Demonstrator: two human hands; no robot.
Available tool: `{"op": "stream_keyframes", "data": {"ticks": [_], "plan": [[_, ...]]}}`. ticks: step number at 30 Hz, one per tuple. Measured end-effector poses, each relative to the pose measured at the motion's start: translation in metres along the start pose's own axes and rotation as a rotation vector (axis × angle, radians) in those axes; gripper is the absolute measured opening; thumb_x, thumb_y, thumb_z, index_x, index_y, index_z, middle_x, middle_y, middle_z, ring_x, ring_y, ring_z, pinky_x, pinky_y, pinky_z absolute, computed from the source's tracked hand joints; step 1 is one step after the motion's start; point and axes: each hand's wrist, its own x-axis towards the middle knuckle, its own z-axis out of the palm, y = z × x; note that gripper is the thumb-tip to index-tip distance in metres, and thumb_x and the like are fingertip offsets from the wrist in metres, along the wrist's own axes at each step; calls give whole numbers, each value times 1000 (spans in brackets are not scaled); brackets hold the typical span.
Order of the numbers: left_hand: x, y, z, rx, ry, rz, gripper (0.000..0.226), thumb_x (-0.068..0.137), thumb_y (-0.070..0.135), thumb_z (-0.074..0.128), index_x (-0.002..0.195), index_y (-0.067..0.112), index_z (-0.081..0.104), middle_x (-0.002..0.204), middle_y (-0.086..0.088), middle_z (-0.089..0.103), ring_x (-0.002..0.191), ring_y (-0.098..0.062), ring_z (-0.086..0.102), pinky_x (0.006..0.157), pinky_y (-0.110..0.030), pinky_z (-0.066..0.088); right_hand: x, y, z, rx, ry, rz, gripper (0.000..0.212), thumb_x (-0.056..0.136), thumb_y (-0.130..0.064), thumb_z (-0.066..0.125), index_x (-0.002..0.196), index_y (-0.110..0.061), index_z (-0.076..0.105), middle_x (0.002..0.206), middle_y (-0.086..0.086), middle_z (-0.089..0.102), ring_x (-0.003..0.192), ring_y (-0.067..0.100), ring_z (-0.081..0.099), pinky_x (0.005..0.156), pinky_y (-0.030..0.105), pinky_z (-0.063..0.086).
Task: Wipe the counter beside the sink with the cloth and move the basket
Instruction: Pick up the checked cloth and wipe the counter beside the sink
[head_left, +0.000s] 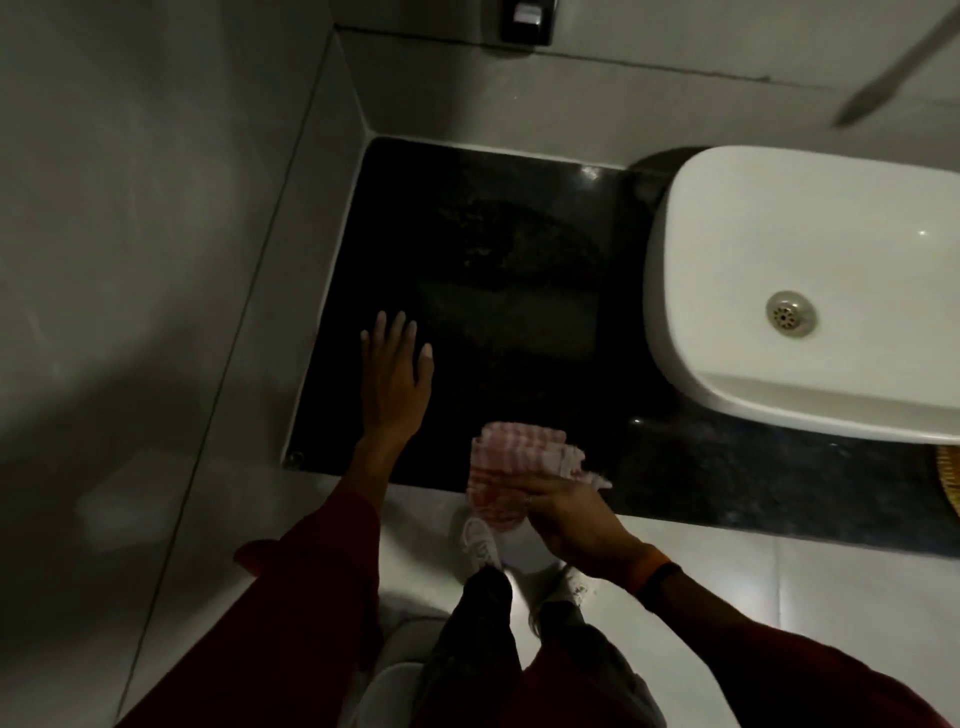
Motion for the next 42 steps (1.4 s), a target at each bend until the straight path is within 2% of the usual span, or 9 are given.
{"op": "stream_keyframes", "data": {"ticks": [4,6,11,16,22,26,33,39,42], "plan": [[9,8,8,27,-9,82,50,108,30,35,151,5,39,165,-10,28,157,-26,12,129,-49,3,23,-7,-55,592,64,247,45,90,12,57,107,-23,80,110,-9,79,105,9,73,94,34,59],[14,10,10,30,21,97,49,107,29,38,148,3,44,162,-13,34,155,-30,19,128,-52,9,48,-7,-85,759,116,274,51,82,15,53,92,-26,81,97,4,80,91,25,74,85,45,59],[29,5,16,109,87,175,48,104,28,46,145,3,48,158,-17,40,151,-36,29,124,-60,19,93,14,-118,-88,314,89,50,72,-12,73,121,-20,75,144,5,63,132,31,59,109,51,46],[30,-5,34,307,15,196,59,106,42,30,158,14,24,167,-12,20,156,-30,14,125,-56,16,104,19,-41,-438,121,233,69,99,-51,23,161,-20,27,172,11,15,159,32,13,128,58,14],[33,-10,44,403,13,188,63,104,46,22,160,18,12,170,-9,11,158,-28,6,126,-56,14,158,50,-49,-463,259,212,61,106,-46,31,162,-25,21,173,8,13,160,29,9,127,52,2],[35,-10,46,407,14,188,63,105,47,22,160,18,11,170,-8,10,158,-28,4,126,-56,14,225,73,-96,-457,298,215,59,107,-43,35,162,-24,23,172,8,16,160,31,12,127,52,7],[34,-11,43,418,32,209,62,104,45,24,159,19,15,169,-7,14,158,-27,7,126,-54,15,277,94,-142,-486,216,219,64,106,-50,34,163,-24,19,174,9,8,161,30,5,129,56,4],[31,-4,35,399,-23,167,66,104,46,24,160,12,10,169,-9,12,158,-27,8,127,-53,14,172,50,-91,-336,494,150,71,100,-54,46,158,-15,33,169,15,25,159,34,17,129,58,13],[17,7,27,311,-14,169,67,103,44,28,157,5,21,167,-12,21,156,-28,15,126,-53,18,71,46,-38,-307,551,227,70,99,-54,48,157,-16,36,170,13,24,159,31,16,127,58,17]]}}
